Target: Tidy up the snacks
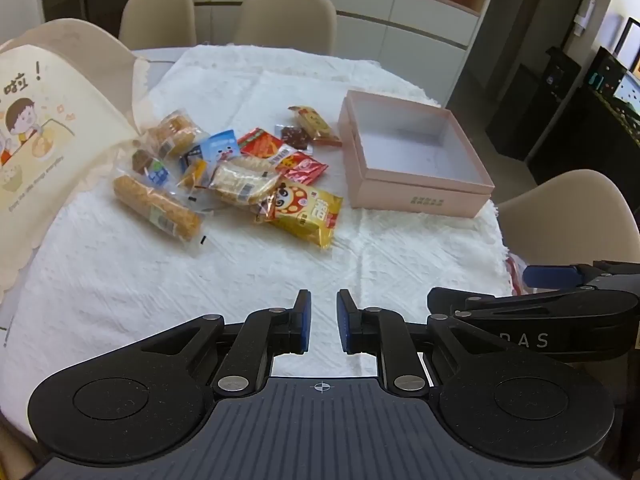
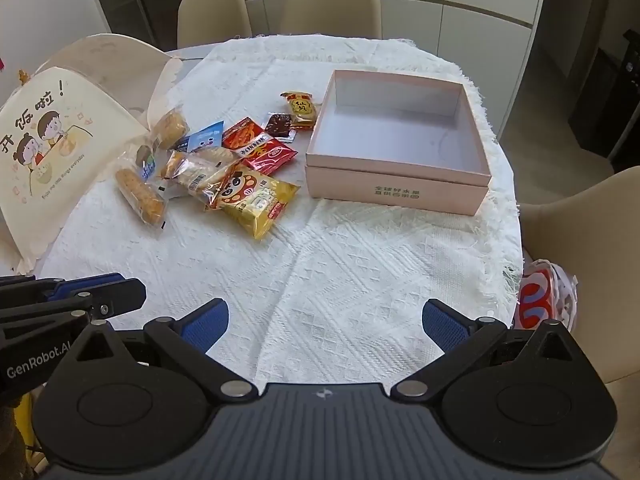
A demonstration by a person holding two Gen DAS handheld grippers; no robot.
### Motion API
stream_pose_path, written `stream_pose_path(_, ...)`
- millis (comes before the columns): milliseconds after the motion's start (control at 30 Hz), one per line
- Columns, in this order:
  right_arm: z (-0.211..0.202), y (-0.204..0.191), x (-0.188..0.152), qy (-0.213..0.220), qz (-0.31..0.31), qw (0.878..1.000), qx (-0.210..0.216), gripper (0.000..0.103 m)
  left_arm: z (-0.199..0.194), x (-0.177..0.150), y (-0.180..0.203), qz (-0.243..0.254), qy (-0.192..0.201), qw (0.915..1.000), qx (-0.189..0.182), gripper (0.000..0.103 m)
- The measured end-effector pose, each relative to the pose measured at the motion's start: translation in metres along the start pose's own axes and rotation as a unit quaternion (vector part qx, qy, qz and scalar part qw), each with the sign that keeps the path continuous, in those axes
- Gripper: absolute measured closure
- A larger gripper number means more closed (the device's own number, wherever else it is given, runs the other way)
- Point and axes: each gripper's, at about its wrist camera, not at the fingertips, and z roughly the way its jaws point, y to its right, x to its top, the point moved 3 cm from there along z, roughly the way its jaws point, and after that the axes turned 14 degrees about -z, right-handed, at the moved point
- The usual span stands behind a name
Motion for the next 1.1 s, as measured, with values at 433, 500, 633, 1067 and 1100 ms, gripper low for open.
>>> stream_pose_path(433, -0.0006, 0.0005, -0.0015, 0.007, -0.001, 1.000, -0.004, 0.000, -0.0018, -0.0003, 0.0010, -0.002, 0.000, 1.0000, -0.002, 0.085)
stream_pose_path(500, -0.0006, 0.0015, -0.0017, 0.007, 0.001, 1.000, -0.003, 0.000, -0.0019, -0.0005, 0.0010, -0.002, 0.001, 1.0000, -0.003, 0.085)
stream_pose_path(633, -0.0010, 0.0007, -0.0029, 0.007, 0.002, 1.000, -0.002, 0.000, -0.0027, -0.0008, 0.0017, -0.004, 0.002, 1.0000, -0.007, 0.085)
stream_pose_path(1067, -0.0016, -0.0023, -0.0044, 0.007, 0.002, 1.000, -0.001, 0.000, -0.0042, -0.0007, 0.0018, -0.008, -0.001, 0.9999, -0.011, 0.085)
stream_pose_path(1100, -0.0016, -0.0022, -0.0043, 0.007, 0.002, 1.000, -0.001, 0.000, -0.0046, -0.0008, 0.0015, -0.008, -0.001, 0.9999, -0.012, 0.085)
